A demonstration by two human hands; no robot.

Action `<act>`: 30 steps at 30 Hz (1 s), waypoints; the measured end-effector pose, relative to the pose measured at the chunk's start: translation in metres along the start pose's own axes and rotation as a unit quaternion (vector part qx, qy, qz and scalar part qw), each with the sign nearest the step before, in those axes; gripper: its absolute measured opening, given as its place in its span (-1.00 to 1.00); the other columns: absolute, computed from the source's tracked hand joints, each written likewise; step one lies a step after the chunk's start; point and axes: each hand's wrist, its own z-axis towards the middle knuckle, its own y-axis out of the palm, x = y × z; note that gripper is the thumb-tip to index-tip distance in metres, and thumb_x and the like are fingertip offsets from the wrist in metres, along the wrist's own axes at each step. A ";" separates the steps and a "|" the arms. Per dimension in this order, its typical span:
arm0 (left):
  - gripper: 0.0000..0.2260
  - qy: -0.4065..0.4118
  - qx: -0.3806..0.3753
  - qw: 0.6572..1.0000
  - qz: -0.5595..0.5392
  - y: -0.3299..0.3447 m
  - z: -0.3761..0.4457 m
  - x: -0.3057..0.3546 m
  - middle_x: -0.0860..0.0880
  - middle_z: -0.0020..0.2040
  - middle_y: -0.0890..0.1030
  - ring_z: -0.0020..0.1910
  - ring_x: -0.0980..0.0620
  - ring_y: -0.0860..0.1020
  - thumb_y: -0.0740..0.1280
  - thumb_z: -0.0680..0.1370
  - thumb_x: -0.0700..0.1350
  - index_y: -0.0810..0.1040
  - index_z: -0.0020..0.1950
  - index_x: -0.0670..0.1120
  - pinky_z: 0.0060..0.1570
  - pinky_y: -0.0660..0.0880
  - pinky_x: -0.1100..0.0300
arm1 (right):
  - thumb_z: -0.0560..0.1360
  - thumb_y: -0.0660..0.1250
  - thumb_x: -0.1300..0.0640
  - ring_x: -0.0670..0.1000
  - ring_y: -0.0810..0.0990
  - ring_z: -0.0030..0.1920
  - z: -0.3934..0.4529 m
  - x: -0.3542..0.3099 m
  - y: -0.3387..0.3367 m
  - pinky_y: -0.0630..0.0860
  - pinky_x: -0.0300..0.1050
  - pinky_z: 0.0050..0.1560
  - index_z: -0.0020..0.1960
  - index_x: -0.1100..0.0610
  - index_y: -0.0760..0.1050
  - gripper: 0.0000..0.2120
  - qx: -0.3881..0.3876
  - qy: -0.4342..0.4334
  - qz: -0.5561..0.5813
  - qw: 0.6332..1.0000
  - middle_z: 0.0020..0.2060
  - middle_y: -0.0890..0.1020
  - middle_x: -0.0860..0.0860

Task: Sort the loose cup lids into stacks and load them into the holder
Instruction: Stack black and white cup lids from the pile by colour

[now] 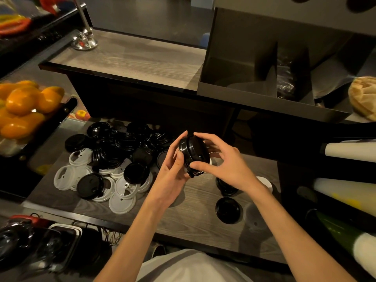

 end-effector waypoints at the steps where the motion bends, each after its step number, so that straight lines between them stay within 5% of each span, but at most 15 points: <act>1: -0.50 -0.002 0.004 1.000 0.001 0.001 0.001 0.000 -0.16 0.51 0.42 0.46 -0.15 0.45 0.14 0.65 -0.04 0.23 0.61 0.05 0.21 0.56 0.03 | 0.39 0.56 -0.19 -0.23 0.53 0.33 -0.001 0.002 0.001 0.56 -0.09 0.33 0.49 -0.20 0.40 -0.28 0.005 0.004 0.005 1.000 0.31 0.57 -0.21; 12: -0.52 -0.087 0.014 0.996 0.022 0.010 0.012 -0.005 -0.15 0.37 0.58 0.36 -0.19 0.55 0.20 0.62 0.15 0.43 0.50 0.00 0.25 0.53 -0.27 | 0.42 0.48 -0.25 -0.16 0.54 0.35 -0.011 0.021 -0.026 0.54 -0.03 0.36 0.52 -0.23 0.36 -0.29 -0.048 0.044 0.023 0.998 0.37 0.51 -0.19; 15: -0.50 -0.121 0.004 0.993 0.014 0.011 0.015 -0.007 -0.21 0.38 0.56 0.37 -0.23 0.54 0.22 0.62 0.20 0.45 0.48 -0.03 0.31 0.45 -0.35 | 0.44 0.50 -0.18 -0.19 0.53 0.35 -0.011 0.019 -0.038 0.52 -0.22 0.30 0.52 -0.24 0.36 -0.31 -0.076 0.043 0.002 0.996 0.36 0.50 -0.21; 19: -0.50 -0.150 -0.002 0.989 -0.008 0.014 0.019 -0.007 -0.22 0.34 0.59 0.33 -0.23 0.57 0.18 0.64 0.23 0.49 0.46 -0.05 0.30 0.47 -0.34 | 0.44 0.54 -0.12 -0.19 0.53 0.34 -0.008 0.018 -0.046 0.52 -0.13 0.35 0.52 -0.18 0.39 -0.31 -0.080 0.033 -0.021 0.996 0.33 0.52 -0.22; 24: -0.47 -0.152 -0.006 0.988 -0.025 0.015 0.025 -0.009 -0.25 0.34 0.58 0.32 -0.26 0.57 0.18 0.64 0.22 0.46 0.47 -0.09 0.28 0.48 -0.35 | 0.36 0.51 -0.28 -0.12 0.56 0.31 -0.008 0.020 -0.045 0.57 0.09 0.32 0.48 -0.16 0.45 -0.28 -0.045 0.024 -0.036 0.998 0.28 0.55 -0.17; 30: -0.45 -0.182 -0.038 0.982 -0.026 0.024 0.043 -0.022 -0.25 0.36 0.57 0.33 -0.23 0.57 0.17 0.65 0.23 0.42 0.50 -0.12 0.18 0.59 -0.18 | 0.40 0.56 -0.16 -0.20 0.53 0.34 -0.002 0.028 -0.070 0.60 -0.04 0.30 0.44 -0.23 0.41 -0.34 -0.093 0.057 -0.068 0.992 0.31 0.54 -0.24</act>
